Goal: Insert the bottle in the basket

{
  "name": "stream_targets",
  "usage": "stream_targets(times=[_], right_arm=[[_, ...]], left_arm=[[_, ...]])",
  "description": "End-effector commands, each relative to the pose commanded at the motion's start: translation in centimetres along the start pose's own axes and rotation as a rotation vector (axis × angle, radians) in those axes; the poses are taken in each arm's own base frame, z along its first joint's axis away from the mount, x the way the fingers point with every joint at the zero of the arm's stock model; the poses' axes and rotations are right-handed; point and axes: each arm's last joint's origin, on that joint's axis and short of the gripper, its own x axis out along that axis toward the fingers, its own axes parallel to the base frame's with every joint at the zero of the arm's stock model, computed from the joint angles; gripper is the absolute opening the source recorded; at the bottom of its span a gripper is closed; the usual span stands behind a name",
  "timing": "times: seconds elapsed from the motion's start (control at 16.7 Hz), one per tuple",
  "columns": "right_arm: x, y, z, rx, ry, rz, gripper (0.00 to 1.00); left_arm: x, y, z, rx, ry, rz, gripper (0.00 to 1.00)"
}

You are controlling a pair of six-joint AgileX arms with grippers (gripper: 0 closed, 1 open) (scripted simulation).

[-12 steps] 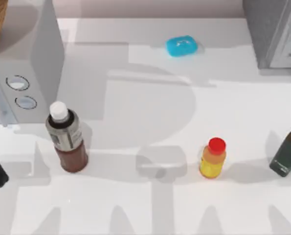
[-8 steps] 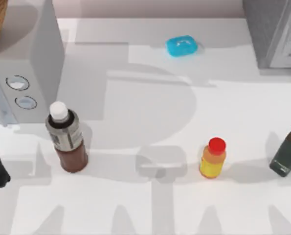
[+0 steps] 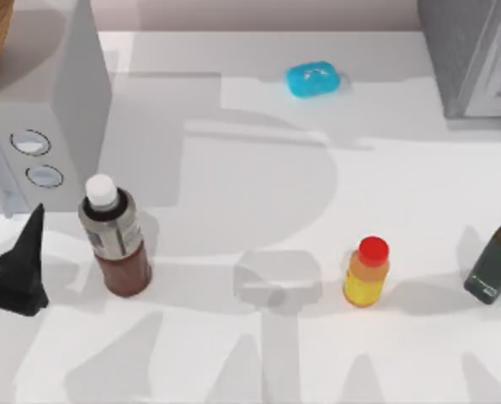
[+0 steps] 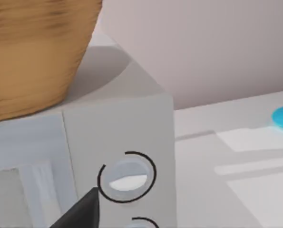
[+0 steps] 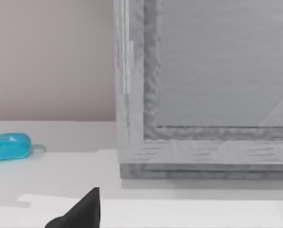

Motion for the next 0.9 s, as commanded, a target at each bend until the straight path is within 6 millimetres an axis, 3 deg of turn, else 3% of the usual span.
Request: stream_targets(times=[0.42,0.9], right_arm=[[0.0,0.0,0.0,0.0,0.0,0.0,1.0],[0.0,0.0,0.0,0.0,0.0,0.0,1.0]], left_arm=[[3.4,1.0,-3.4,-0.003,0.047,-0.296,1.0],[4.0,1.4,-7.4,-0.03,0.052,-0.507,1.0]])
